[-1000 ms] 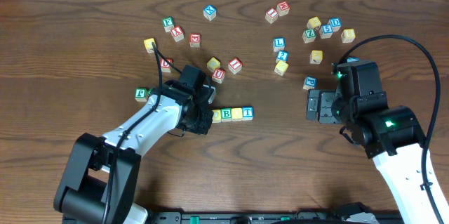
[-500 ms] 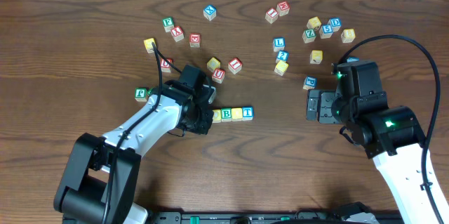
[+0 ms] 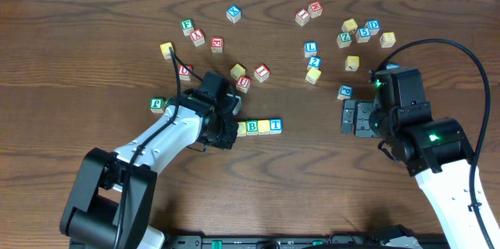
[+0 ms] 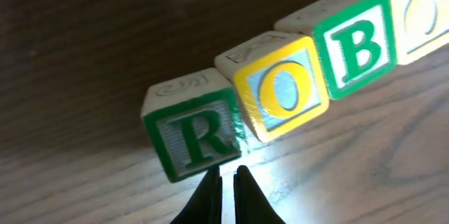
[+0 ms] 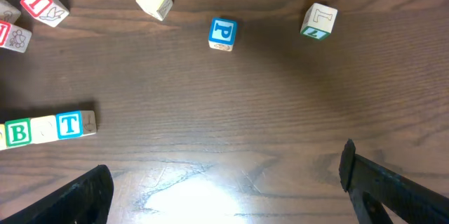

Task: Spell out ROBOT

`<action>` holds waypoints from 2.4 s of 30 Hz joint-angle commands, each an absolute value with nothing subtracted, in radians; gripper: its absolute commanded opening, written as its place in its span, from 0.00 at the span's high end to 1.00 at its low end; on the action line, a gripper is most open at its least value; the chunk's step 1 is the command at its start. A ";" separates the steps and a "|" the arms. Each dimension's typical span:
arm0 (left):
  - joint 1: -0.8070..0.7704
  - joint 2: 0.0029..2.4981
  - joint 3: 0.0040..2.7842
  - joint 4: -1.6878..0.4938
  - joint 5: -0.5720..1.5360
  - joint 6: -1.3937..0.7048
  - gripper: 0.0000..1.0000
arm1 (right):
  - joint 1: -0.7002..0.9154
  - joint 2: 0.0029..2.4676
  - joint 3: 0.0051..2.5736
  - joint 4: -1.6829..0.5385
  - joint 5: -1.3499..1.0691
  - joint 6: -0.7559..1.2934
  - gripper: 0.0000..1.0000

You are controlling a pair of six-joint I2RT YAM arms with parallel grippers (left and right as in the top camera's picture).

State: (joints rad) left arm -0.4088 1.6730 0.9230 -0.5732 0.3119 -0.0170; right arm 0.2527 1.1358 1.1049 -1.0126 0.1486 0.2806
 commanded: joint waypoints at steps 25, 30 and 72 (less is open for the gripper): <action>-0.412 1.670 0.922 -0.540 0.347 0.008 0.92 | 0.248 1.126 1.120 -1.010 0.124 0.284 0.01; -0.412 1.670 0.922 -0.536 0.347 0.008 0.92 | 0.248 1.126 1.120 -1.010 0.124 0.284 0.01; -0.411 1.597 0.918 -0.536 -0.082 -0.263 0.92 | 0.248 1.230 1.118 -0.968 0.124 0.283 0.01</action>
State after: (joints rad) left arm -0.4095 1.5635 0.9230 -0.5411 -0.1551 -0.2672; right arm 0.2527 1.2304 1.1049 -0.9718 0.1242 0.2806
